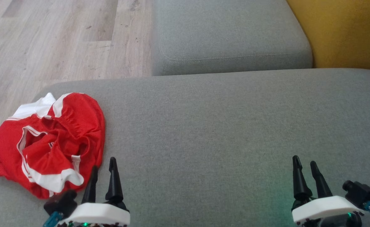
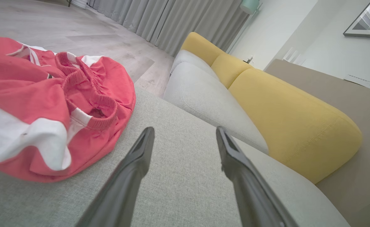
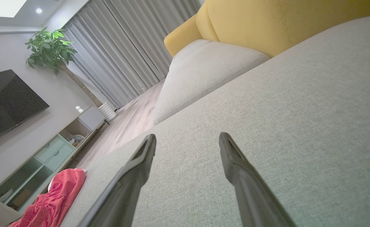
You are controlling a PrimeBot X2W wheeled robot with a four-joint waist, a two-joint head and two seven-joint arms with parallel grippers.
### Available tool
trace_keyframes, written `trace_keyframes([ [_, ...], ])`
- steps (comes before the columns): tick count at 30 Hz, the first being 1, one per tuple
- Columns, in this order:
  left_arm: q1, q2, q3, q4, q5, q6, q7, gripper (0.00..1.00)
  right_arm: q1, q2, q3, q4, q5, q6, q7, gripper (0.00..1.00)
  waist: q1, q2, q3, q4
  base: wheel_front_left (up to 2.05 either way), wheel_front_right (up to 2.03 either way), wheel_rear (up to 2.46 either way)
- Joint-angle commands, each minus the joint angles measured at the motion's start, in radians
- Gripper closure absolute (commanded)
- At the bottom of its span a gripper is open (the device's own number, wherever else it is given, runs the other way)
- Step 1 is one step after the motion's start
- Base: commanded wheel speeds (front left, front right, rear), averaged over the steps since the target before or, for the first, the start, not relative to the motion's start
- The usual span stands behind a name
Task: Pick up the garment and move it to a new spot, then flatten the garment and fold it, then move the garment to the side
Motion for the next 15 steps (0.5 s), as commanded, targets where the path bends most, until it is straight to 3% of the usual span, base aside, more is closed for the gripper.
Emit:
trace_keyframes([
  [1,-0.038,0.005,0.006,-0.024,0.036,0.002,-0.016,0.00,-0.032,-0.008,0.020,-0.040,-0.040,-0.001,-0.019,0.00,0.0000,0.0000,-0.001,-0.001,0.00,0.00,0.00],
  [15,-0.057,0.006,-0.023,-0.008,0.188,0.035,-0.054,0.00,-0.027,-0.009,0.042,-0.044,-0.196,-0.001,-0.058,0.00,0.0000,0.0000,-0.007,0.009,0.00,0.00,0.00],
])
